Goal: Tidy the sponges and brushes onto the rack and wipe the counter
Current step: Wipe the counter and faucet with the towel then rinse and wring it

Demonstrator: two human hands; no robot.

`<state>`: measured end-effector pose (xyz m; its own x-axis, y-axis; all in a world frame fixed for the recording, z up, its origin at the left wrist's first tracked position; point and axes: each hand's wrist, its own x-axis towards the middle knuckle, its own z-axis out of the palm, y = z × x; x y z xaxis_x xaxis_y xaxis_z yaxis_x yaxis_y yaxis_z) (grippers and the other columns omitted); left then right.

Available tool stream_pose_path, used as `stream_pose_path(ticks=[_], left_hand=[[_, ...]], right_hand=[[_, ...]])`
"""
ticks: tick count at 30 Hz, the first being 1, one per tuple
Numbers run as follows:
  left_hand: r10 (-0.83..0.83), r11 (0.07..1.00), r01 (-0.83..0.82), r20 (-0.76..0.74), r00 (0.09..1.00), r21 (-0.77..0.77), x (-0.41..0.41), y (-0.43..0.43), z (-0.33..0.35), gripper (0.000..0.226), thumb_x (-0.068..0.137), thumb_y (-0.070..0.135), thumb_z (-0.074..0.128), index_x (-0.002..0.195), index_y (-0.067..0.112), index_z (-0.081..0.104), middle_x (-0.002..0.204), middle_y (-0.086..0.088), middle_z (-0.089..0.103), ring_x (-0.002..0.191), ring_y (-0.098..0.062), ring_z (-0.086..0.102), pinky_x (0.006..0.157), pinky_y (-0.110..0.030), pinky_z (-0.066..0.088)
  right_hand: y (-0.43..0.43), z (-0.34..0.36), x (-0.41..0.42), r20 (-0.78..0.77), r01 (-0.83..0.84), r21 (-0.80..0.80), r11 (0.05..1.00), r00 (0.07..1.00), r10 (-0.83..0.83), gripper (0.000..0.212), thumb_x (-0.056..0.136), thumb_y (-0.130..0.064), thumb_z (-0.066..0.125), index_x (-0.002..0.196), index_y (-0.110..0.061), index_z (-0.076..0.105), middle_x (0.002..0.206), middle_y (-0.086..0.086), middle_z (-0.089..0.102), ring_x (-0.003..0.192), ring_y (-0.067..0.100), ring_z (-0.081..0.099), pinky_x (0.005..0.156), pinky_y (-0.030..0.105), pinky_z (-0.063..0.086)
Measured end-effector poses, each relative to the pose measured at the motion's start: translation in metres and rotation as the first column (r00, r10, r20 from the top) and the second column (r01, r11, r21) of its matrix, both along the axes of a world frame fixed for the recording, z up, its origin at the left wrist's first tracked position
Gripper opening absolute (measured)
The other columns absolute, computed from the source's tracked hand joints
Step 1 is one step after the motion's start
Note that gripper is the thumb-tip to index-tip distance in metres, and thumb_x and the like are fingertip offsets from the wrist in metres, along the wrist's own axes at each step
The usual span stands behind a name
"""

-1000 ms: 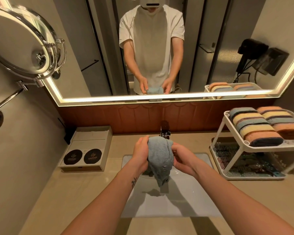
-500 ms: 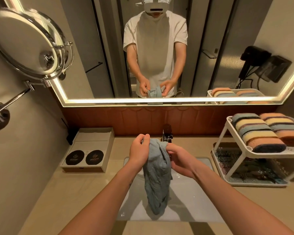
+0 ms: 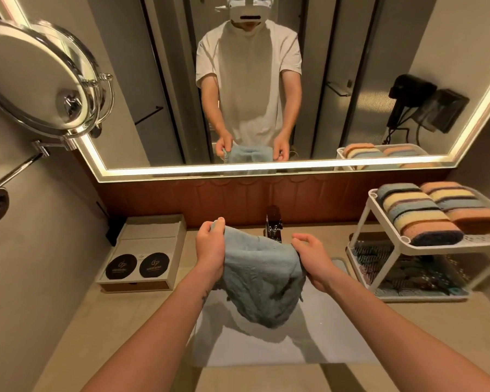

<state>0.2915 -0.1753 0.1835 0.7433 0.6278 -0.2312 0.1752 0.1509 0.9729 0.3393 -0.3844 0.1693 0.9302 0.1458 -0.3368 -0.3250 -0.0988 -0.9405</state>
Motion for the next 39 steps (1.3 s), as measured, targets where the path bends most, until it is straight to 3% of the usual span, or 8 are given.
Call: stream_pose_path(ticks=[3,7,13,19,23,25,32,39], left_hand=[[0.048,0.999,-0.049,0.02,0.999,0.015,0.0,0.01,0.001,0.032,0.1,0.043,0.053,0.084,0.015,0.055,0.082,-0.009,0.054,0.076,-0.024,0.055,0.067,-0.037,0.045],[0.102,0.995,-0.102,0.002,0.995,-0.012,-0.005,0.018,0.001,0.033,0.098,0.045,0.053,0.085,0.016,0.058,0.082,-0.01,0.054,0.078,-0.025,0.056,0.069,-0.038,0.048],[0.05,0.996,-0.047,0.037,0.998,-0.081,-0.007,0.015,0.003,0.033,0.103,0.044,0.049,0.088,0.016,0.057,0.083,-0.008,0.053,0.074,-0.02,0.055,0.066,-0.035,0.045],[0.102,0.984,-0.097,0.03,0.994,-0.146,-0.012,0.027,0.003,0.029,0.104,0.039,0.049,0.086,0.017,0.058,0.087,-0.007,0.055,0.076,-0.019,0.055,0.067,-0.033,0.042],[0.091,0.978,-0.078,0.058,0.994,-0.192,-0.015,0.027,0.006,0.027,0.104,0.038,0.05,0.089,0.017,0.057,0.084,-0.003,0.053,0.078,-0.018,0.052,0.067,-0.034,0.04],[0.074,0.981,-0.061,0.066,0.995,-0.187,-0.015,0.023,0.007,0.029,0.104,0.038,0.051,0.085,0.018,0.058,0.083,-0.003,0.052,0.078,-0.017,0.05,0.069,-0.034,0.039],[0.103,0.971,-0.089,0.051,0.993,-0.223,-0.016,0.026,0.006,0.029,0.105,0.037,0.05,0.083,0.019,0.057,0.08,-0.002,0.053,0.072,-0.016,0.052,0.067,-0.033,0.039],[0.087,0.976,-0.082,0.018,0.996,-0.204,-0.018,0.022,0.007,0.024,0.098,0.037,0.061,0.083,0.018,0.058,0.078,-0.003,0.055,0.073,-0.017,0.053,0.07,-0.035,0.042]], right_hand=[[-0.007,-0.001,0.003,0.077,0.124,-0.137,0.983,0.99,-0.114,0.029,0.105,-0.022,0.044,0.132,-0.019,0.055,0.118,0.002,0.061,0.109,0.02,0.057,0.097,0.041,0.051],[-0.018,0.001,0.007,0.088,0.209,-0.131,0.969,0.976,-0.198,0.033,0.103,-0.018,0.046,0.134,-0.012,0.054,0.109,0.001,0.06,0.098,0.02,0.056,0.089,0.038,0.047],[-0.017,-0.007,0.006,-0.116,0.044,-0.029,0.999,0.992,-0.047,0.015,0.099,-0.015,0.056,0.112,-0.012,0.063,0.102,0.01,0.063,0.088,0.019,0.06,0.069,0.031,0.047],[-0.027,-0.016,0.011,-0.029,0.115,-0.101,0.988,0.993,-0.118,0.04,0.102,-0.016,0.049,0.142,-0.011,0.05,0.132,0.013,0.057,0.118,0.027,0.055,0.103,0.044,0.048],[-0.027,-0.014,0.01,-0.167,0.075,0.047,0.996,0.984,-0.066,0.038,0.094,-0.039,0.069,0.117,-0.01,0.061,0.109,0.011,0.069,0.1,0.026,0.066,0.086,0.039,0.056],[-0.024,-0.016,0.011,-0.182,0.044,0.034,0.998,0.983,-0.037,0.049,0.087,-0.034,0.078,0.123,-0.006,0.062,0.112,0.014,0.07,0.101,0.028,0.068,0.081,0.039,0.057],[-0.03,-0.012,0.016,0.014,0.105,-0.128,0.986,0.994,-0.105,0.031,0.102,-0.015,0.052,0.132,-0.012,0.06,0.125,0.006,0.061,0.111,0.02,0.056,0.088,0.033,0.044],[-0.031,-0.011,0.014,-0.158,0.142,0.085,0.986,0.979,-0.127,0.031,0.088,-0.029,0.074,0.112,-0.009,0.067,0.104,0.01,0.068,0.088,0.02,0.06,0.069,0.031,0.047]])
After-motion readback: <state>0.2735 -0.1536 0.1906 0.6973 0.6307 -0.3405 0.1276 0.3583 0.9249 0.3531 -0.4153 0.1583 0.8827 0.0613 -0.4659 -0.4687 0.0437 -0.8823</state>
